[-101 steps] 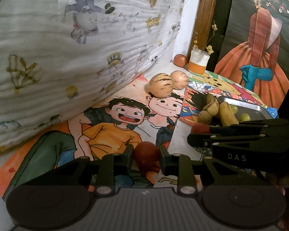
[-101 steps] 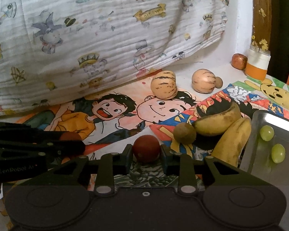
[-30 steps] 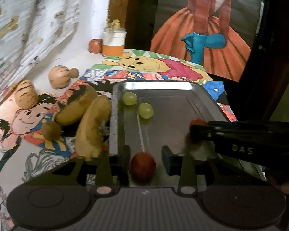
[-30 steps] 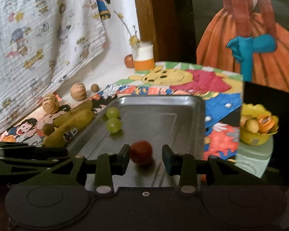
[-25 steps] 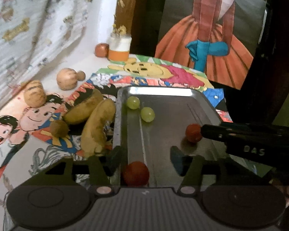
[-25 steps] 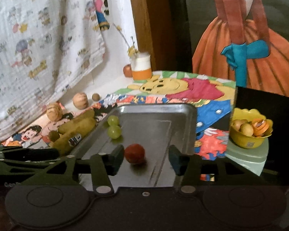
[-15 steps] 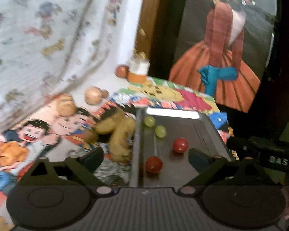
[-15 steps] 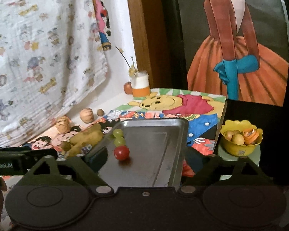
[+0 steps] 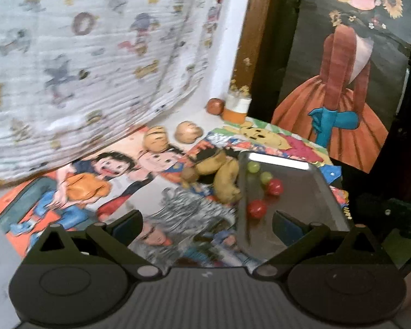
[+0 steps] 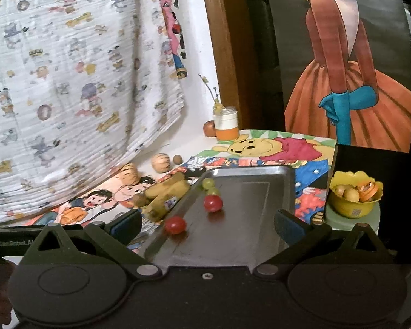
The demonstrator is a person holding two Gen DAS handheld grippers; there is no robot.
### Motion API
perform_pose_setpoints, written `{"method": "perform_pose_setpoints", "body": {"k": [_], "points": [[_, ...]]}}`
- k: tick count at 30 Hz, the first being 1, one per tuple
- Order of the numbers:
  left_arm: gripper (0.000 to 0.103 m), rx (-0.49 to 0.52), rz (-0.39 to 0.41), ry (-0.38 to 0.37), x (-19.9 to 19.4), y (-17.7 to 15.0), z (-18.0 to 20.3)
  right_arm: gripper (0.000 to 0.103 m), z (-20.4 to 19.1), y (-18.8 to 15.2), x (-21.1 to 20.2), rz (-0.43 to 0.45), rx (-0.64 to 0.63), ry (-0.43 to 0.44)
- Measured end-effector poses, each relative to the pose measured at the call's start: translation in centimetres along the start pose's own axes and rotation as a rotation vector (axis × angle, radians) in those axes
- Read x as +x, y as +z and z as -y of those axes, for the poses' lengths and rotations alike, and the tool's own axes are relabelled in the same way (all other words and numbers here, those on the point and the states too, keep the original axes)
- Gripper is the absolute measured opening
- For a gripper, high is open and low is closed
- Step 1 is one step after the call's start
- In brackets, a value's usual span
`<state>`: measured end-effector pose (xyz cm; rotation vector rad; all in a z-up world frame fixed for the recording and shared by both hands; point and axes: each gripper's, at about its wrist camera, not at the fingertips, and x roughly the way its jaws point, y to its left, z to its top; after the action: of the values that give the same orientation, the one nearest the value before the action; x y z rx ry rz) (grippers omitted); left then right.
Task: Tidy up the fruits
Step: 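Lift both open tools away from the metal tray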
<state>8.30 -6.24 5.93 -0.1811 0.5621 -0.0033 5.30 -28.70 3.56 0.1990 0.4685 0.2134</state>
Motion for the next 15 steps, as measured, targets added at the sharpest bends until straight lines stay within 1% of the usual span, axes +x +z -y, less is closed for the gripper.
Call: {"method": "perform_pose_setpoints", "body": {"k": [6,15], "points": [[0.103,-0.018,-0.022,0.021,-1.4,-1.1,-2.0,0.102,-1.5,-1.4,-0.8,-0.036,0.021,-0.002],[0.103,-0.008,-0.035,0.078,-2.9,-2.6,-3.8,0.102,-3.3,-3.9,-0.6,-0.131,0.026,-0.004]]}}
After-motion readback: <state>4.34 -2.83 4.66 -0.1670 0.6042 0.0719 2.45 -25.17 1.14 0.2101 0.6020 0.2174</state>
